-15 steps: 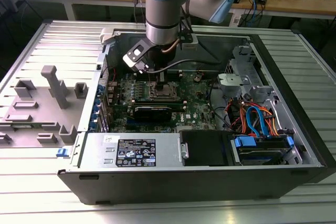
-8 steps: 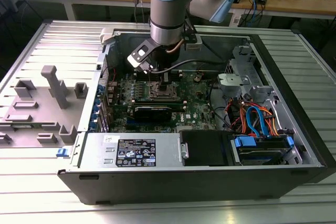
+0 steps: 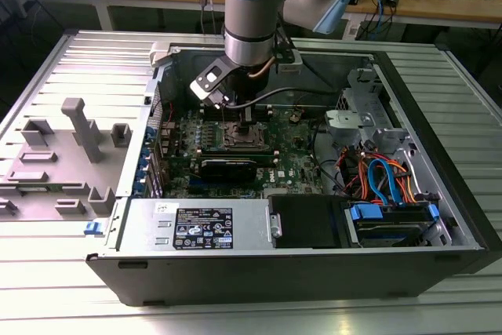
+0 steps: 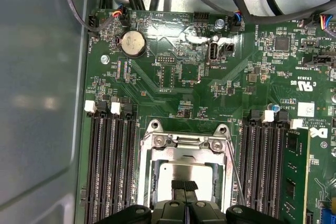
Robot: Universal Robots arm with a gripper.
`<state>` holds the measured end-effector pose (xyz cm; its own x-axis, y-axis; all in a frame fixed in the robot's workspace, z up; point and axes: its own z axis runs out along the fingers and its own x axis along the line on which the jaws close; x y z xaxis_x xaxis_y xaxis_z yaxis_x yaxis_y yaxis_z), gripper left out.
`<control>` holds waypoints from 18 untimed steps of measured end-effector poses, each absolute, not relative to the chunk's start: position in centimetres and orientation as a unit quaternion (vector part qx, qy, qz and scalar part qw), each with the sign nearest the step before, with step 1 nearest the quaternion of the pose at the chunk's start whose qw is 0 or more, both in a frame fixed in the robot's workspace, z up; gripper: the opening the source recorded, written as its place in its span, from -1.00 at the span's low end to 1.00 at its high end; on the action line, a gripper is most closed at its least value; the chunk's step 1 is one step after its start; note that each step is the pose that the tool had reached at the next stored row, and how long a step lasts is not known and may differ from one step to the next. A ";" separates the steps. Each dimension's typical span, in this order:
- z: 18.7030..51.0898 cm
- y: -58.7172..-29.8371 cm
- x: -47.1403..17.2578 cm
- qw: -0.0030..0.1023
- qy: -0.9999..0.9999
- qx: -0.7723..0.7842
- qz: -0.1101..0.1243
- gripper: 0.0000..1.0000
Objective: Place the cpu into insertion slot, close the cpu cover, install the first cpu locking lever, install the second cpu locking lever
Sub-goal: 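Install the first cpu locking lever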
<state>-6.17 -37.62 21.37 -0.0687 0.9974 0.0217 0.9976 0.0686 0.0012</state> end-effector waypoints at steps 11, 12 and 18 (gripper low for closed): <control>22.4 -37.6 -6.2 0.008 -0.731 -0.682 -0.008 -0.79; 22.6 -37.6 -6.2 0.008 -0.731 -0.682 -0.008 -0.79; 23.2 -37.6 -6.2 0.008 -0.731 -0.682 -0.008 -0.79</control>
<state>-6.17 -37.62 23.20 -0.0687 0.9974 0.0217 0.9976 0.0687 0.0012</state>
